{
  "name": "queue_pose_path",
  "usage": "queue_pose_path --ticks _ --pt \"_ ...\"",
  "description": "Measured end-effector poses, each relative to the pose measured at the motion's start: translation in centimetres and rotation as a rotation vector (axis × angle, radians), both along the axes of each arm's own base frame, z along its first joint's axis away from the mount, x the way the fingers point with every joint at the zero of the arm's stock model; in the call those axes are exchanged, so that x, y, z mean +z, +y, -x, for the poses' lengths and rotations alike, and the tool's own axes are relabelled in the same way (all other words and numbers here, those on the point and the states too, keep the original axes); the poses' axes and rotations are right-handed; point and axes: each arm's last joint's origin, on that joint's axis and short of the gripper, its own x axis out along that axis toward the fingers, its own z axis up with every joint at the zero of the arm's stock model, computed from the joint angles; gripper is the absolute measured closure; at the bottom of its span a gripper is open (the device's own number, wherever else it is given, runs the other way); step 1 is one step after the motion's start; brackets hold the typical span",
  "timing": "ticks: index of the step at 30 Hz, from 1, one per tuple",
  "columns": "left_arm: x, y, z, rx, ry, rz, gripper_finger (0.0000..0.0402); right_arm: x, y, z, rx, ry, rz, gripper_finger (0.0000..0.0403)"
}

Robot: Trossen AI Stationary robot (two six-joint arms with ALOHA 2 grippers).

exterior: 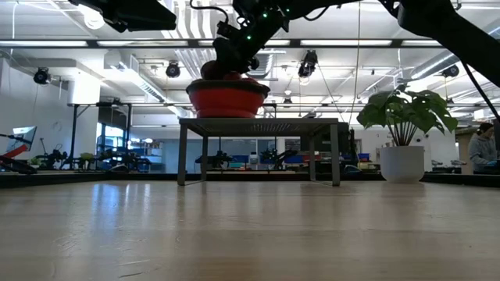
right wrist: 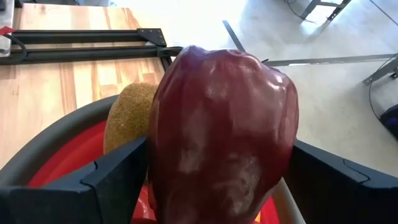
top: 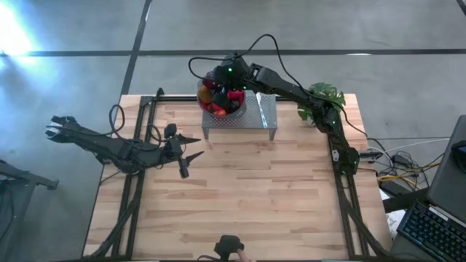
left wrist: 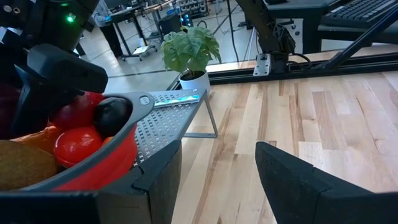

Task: Pick & Place Fruit
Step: Put the maroon apple into the red strainer bowl on the shelf

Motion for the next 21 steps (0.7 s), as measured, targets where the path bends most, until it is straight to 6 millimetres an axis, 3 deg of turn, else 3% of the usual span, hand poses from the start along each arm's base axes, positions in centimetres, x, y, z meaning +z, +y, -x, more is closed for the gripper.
queue_pose_path --ticks 14,21 --pt "0.00 0.00 0.00 0.000 0.000 0.000 0.0191 0.05 0.00 0.04 -0.003 -0.002 -0.006 0.0103" --pt "0.00 0.00 0.00 -0.003 0.006 -0.015 0.0191 0.11 0.25 0.00 0.002 -0.001 -0.006 0.0082"
